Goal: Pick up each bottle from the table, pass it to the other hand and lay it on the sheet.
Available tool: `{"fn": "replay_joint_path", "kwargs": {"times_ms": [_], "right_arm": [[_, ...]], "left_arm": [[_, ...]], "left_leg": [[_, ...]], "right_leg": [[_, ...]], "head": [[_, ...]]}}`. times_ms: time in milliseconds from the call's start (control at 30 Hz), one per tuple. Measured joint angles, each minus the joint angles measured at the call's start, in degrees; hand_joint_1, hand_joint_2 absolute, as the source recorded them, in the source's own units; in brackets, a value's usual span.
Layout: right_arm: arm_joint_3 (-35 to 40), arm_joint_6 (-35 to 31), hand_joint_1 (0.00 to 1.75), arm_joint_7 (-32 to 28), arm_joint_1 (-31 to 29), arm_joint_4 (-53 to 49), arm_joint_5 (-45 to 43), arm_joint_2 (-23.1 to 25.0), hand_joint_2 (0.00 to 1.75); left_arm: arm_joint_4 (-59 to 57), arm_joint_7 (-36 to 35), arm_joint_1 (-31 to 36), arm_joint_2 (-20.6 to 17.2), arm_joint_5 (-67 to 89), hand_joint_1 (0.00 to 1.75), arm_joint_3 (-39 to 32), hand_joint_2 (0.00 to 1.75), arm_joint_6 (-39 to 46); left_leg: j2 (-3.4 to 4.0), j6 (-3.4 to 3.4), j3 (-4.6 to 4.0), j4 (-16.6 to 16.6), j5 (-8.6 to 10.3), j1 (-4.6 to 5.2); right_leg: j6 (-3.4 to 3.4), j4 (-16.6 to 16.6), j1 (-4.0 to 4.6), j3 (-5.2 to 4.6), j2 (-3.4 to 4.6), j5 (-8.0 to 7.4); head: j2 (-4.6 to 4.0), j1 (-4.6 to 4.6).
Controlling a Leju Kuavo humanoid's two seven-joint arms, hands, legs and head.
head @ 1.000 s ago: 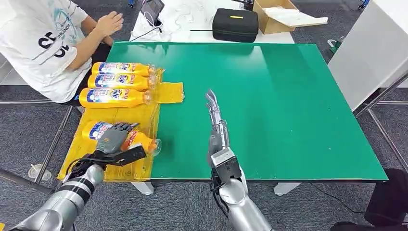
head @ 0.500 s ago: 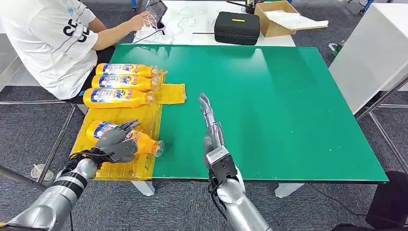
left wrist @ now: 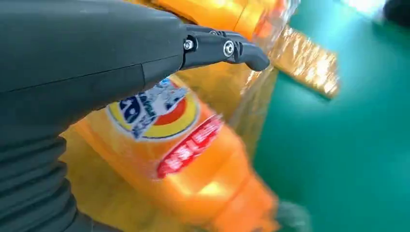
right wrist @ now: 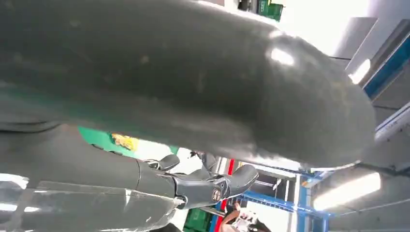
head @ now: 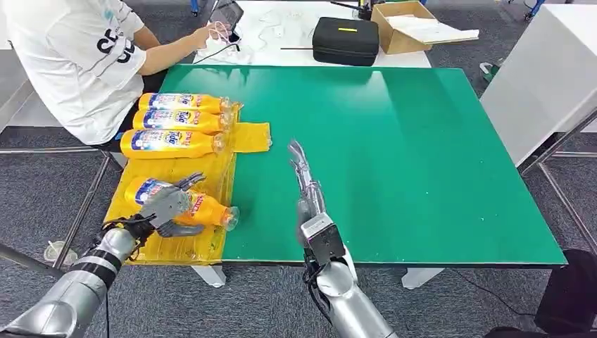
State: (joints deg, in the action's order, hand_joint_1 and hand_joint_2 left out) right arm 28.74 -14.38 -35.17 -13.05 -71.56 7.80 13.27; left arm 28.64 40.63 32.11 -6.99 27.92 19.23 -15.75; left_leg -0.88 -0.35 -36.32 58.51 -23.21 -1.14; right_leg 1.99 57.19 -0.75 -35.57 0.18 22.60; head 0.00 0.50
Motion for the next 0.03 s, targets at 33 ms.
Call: {"fn": "replay_joint_path", "kwargs": {"times_ms": [33], "right_arm": [[0.0, -0.2, 0.00, 0.0, 0.1, 0.1, 0.2, 0.1, 0.00]], "left_arm": [[2.1, 0.0, -1.6, 0.6, -5.6, 0.00, -0.1, 1.75, 1.7]], "left_leg": [[0.03, 0.00, -0.07, 0.0, 0.00, 0.00]], "right_leg": [[0.00, 0.0, 0.00, -0.10, 0.02, -0.02]], "head": [[0.00, -0.02]]}}
